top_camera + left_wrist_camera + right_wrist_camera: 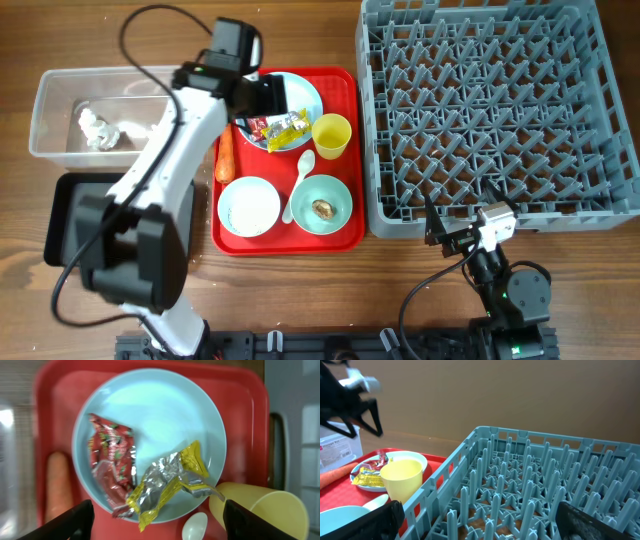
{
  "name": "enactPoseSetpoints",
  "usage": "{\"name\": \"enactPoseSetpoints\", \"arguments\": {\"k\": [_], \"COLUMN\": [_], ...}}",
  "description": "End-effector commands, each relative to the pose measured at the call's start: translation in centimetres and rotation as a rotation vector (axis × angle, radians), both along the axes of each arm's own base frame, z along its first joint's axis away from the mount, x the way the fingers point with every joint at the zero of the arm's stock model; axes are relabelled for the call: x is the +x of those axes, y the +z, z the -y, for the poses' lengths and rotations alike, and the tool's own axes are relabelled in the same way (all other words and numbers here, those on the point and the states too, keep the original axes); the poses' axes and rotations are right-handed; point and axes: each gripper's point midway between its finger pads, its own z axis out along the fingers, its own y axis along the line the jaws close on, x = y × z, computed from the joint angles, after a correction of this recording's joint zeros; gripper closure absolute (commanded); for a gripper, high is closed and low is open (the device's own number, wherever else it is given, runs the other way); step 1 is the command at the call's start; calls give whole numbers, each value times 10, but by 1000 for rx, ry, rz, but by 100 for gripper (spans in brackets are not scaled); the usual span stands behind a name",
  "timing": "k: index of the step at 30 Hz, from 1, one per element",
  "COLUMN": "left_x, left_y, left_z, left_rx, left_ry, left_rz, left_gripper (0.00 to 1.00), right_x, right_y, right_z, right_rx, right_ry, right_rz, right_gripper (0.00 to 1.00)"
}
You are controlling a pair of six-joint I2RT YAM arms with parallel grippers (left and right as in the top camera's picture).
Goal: Sort waste into correct bins and load items into the dishwasher rack
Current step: 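Move the left gripper back to the plate and grasp the yellow-silver wrapper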
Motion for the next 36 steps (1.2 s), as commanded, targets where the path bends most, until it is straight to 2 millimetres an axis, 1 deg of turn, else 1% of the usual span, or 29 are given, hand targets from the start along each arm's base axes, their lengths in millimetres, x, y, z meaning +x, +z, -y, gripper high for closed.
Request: {"name": "enactPoseSetpoints", "arguments": {"k": [1, 3, 6, 9, 13, 20, 30, 36], "left_x": [0, -1, 0, 1, 1, -3, -4, -6], "left_y": [-21, -32, -44, -49, -52, -72, -75, -81], "left_z": [24, 32, 35, 35, 35, 36, 37, 36], "left_rx": [43, 62, 68, 87, 87, 106, 117, 119], "left_ry": [-160, -211, -221, -263, -264, -319, -345, -345], "left_rz": [-9, -18, -34, -30, -34, -59, -61, -76], "left_gripper": [19, 20, 20, 20, 18, 17, 17, 17], "right_x": [1, 1, 1, 1, 1, 1, 1, 1], "right_y": [2, 2, 2, 2, 2, 1, 1, 1], "right_z": [4, 4, 4, 4, 4, 4, 4, 4], "right_rx": [-8, -8, -8, -8, -8, -8, -8, -8], "right_ry": [-19, -19, -19, -19, -19, -19, -19, -19], "right_rz": [10, 10, 10, 10, 10, 10, 9, 9], "right_gripper": [0, 0, 1, 0, 0, 0, 0, 0]}}
